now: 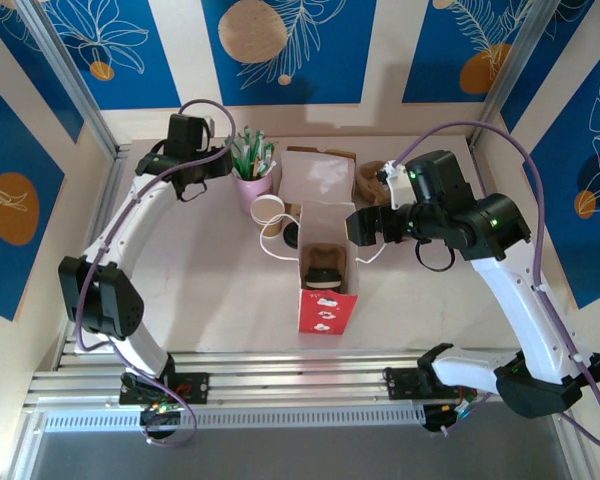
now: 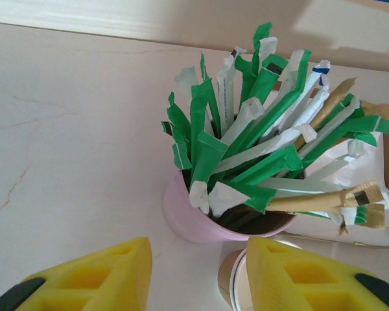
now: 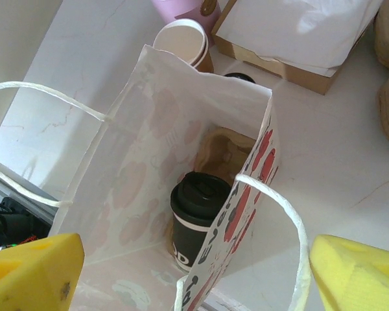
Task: Pack the takeout coffee
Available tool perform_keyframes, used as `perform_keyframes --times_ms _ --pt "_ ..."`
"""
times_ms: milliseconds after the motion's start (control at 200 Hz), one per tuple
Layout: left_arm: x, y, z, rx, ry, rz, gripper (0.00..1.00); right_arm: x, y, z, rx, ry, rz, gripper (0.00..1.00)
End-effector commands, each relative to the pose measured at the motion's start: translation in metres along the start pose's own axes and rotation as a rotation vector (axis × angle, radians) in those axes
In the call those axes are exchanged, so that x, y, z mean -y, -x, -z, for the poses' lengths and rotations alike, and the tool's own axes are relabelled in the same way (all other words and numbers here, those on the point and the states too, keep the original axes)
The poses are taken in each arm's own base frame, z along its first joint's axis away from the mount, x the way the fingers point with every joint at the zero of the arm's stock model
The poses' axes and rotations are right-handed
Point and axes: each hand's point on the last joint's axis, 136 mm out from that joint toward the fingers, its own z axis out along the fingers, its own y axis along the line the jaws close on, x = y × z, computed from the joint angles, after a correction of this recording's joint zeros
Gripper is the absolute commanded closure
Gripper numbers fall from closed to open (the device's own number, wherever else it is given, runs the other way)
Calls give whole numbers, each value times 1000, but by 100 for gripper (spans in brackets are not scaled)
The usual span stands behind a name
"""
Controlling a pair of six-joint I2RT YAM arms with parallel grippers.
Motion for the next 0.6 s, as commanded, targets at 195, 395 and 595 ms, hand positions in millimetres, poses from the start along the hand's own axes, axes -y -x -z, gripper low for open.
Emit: perform_keyframes --times_ms 195,395,595 --pt "11 13 -14 2 -39 20 61 -1 -4 -6 -27 18 26 10" --pt "13 16 -18 -4 -43 19 66 -2 -3 -8 -34 19 33 10" --pt "12 14 -24 -19 -32 6 66 -1 -4 -8 -37 17 36 10"
